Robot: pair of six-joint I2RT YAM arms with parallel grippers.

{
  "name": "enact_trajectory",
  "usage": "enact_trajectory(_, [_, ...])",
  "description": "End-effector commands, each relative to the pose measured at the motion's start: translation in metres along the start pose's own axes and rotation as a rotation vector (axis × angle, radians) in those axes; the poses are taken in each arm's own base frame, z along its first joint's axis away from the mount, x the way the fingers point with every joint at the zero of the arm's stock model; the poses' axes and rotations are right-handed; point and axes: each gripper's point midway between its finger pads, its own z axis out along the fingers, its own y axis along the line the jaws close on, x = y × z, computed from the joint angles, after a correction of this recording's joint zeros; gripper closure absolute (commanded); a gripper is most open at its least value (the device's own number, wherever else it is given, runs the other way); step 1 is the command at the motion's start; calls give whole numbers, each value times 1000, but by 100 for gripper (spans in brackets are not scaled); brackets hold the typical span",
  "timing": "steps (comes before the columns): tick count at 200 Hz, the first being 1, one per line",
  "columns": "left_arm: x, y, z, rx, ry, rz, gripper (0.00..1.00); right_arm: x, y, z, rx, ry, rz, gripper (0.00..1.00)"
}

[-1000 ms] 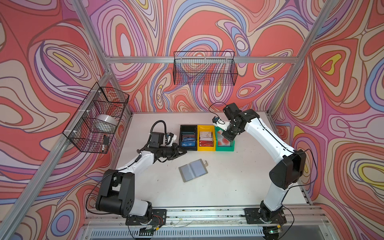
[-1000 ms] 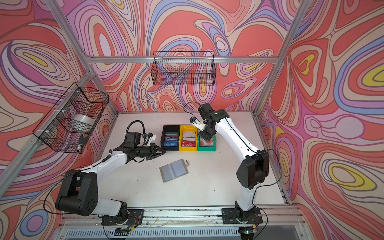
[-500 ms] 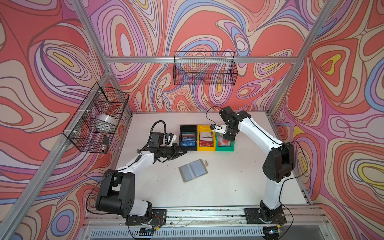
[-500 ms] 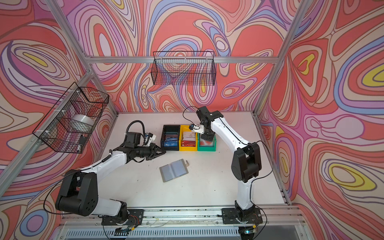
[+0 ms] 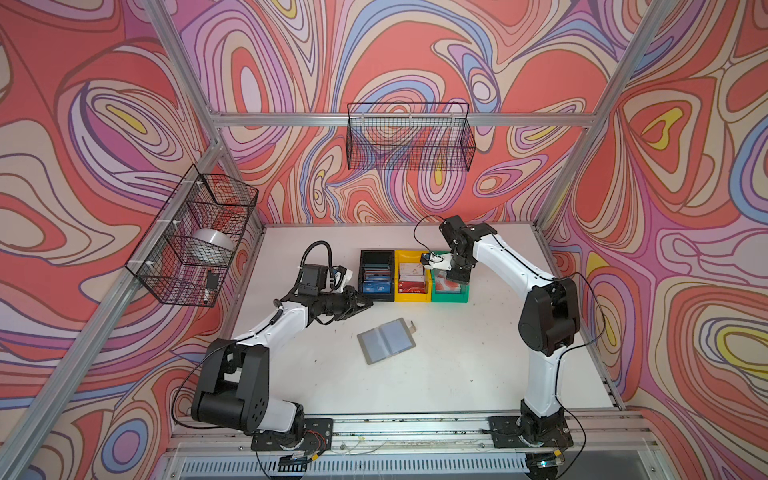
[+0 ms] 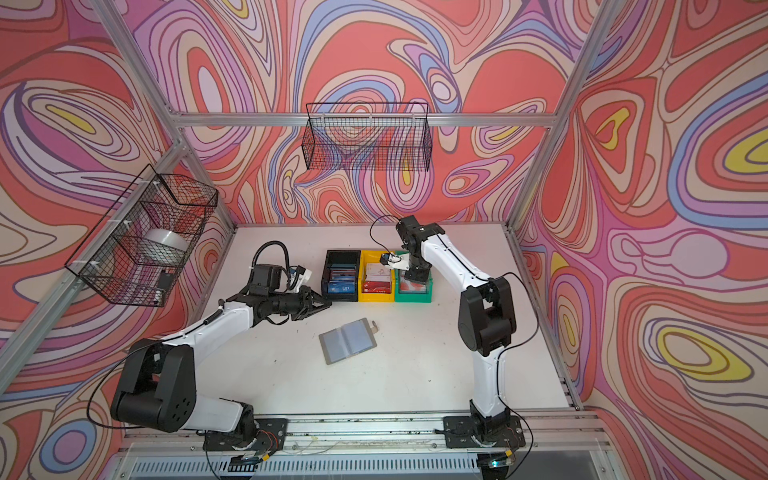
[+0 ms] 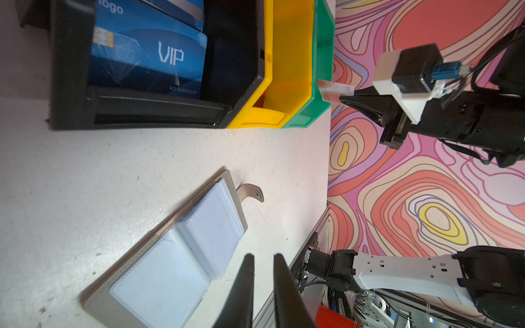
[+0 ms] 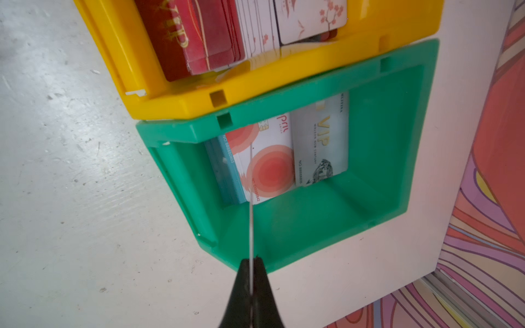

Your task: Take the credit cards out of the card holder

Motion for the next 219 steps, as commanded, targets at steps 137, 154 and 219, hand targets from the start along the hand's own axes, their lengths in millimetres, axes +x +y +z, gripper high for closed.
enact_trajectory(137, [-2,0,6,21,-2,-19,81,-5,25,57,-136,12,-27,100])
enact_trajectory(154, [-2,0,5,21,-3,-17,80,-6,25,60,-138,15,-23,100])
enact_trajectory(219, [-1,4,7,16,5,-27,80,-6,17,64,-104,26,-1,90])
